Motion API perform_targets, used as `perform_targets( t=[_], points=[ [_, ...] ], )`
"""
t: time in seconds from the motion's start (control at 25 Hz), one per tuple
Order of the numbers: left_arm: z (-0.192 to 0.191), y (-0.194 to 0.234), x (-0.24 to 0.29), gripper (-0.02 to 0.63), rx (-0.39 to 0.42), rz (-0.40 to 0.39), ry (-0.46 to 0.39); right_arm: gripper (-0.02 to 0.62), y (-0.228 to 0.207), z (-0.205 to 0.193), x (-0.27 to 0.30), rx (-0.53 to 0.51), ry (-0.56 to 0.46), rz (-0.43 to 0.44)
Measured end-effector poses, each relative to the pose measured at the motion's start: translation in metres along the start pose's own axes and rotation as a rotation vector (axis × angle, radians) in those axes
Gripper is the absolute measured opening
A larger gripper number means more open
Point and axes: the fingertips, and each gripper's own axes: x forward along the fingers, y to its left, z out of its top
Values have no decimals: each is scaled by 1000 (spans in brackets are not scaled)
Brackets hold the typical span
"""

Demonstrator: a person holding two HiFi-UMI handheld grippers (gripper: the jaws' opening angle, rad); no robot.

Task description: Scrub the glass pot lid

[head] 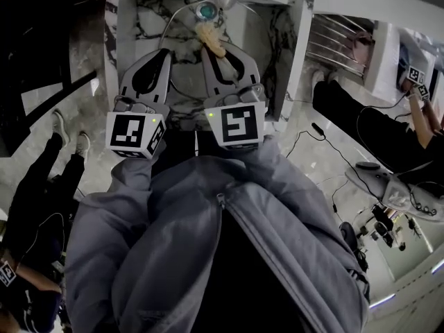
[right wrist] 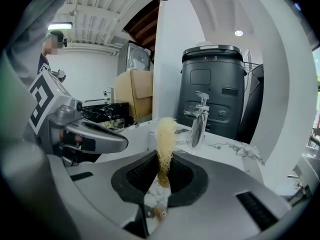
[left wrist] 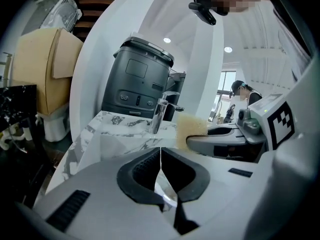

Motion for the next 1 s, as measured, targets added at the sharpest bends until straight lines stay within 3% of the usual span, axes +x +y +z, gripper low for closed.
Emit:
perform_targets(
  t=[0.32, 0.44, 0.68, 0.84, 1.0],
  points=[
    [-33, 22, 25, 25, -112, 25, 162, 51, 6, -15, 27, 29, 52, 39],
    [-47, 27, 34, 175, -189, 13, 231, 51, 7, -21, 36, 46, 73, 52],
    [-75, 44, 49, 230, -227, 74, 374, 51, 5, -40, 56, 46, 133, 87],
    [-97, 48, 55, 248, -355, 65, 447, 51, 2, -47, 66, 57, 149, 101],
    [-116, 60, 57, 268, -394, 99, 508, 51, 1, -52, 72, 70, 159, 117]
  ],
)
